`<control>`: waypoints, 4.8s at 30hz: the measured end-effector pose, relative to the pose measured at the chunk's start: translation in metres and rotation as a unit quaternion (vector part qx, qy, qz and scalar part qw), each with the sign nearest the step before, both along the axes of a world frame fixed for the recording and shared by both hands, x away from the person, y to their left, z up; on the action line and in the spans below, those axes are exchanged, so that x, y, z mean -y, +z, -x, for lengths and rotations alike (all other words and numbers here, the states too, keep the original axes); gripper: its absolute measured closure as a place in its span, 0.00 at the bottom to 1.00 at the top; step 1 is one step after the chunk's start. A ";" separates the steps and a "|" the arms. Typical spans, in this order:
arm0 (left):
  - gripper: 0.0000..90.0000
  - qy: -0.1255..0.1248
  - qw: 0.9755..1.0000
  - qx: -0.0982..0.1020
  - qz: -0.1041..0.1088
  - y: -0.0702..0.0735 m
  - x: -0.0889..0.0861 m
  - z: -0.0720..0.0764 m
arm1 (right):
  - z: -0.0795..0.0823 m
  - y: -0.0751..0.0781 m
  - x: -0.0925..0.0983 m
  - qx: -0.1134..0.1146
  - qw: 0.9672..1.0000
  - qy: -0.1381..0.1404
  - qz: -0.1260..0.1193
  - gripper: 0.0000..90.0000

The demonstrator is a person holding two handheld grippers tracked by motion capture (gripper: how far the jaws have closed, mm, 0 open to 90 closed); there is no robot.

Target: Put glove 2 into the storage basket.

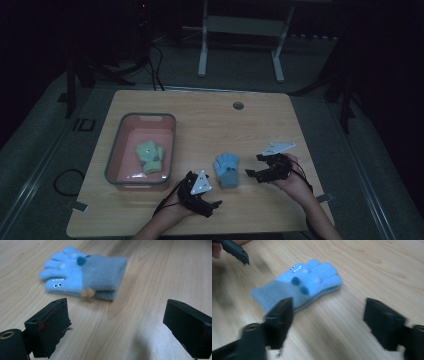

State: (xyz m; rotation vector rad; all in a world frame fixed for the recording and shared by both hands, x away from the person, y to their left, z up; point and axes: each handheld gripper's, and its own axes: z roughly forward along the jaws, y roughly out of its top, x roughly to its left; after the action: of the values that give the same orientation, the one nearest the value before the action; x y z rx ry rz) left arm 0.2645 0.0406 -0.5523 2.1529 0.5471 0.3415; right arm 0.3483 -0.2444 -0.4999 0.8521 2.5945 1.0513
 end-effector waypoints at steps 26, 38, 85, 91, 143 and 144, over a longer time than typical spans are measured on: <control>0.40 -0.087 0.993 0.059 -0.052 0.004 0.050 -0.036 | -0.053 -0.030 -0.052 -0.061 0.997 -0.046 -0.023 0.41; 0.53 -0.090 0.989 0.065 -0.093 -0.008 0.054 -0.036 | -0.048 -0.047 -0.061 -0.045 0.998 -0.037 0.015 0.34; 0.84 -0.086 0.988 0.063 -0.109 0.051 0.026 -0.041 | -0.049 0.007 -0.079 -0.087 0.994 0.040 -0.053 0.88; 0.84 -0.075 0.988 0.073 -0.115 0.067 0.013 -0.041 | -0.051 0.028 -0.089 -0.076 0.993 0.049 -0.071 0.88; 0.84 0.040 0.986 0.065 -0.146 0.105 -0.136 -0.013 | -0.053 0.081 -0.261 -0.054 0.983 0.164 -0.065 0.88; 0.84 0.045 0.986 0.066 -0.147 0.104 -0.141 -0.012 | -0.053 0.080 -0.269 -0.055 0.982 0.167 -0.065 0.88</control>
State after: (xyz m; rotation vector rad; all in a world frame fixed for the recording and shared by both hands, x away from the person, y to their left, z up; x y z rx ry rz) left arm 0.2764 0.1819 -0.4481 2.3713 0.5471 0.6444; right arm 0.4017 0.0248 -0.4199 0.5201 2.8566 1.3058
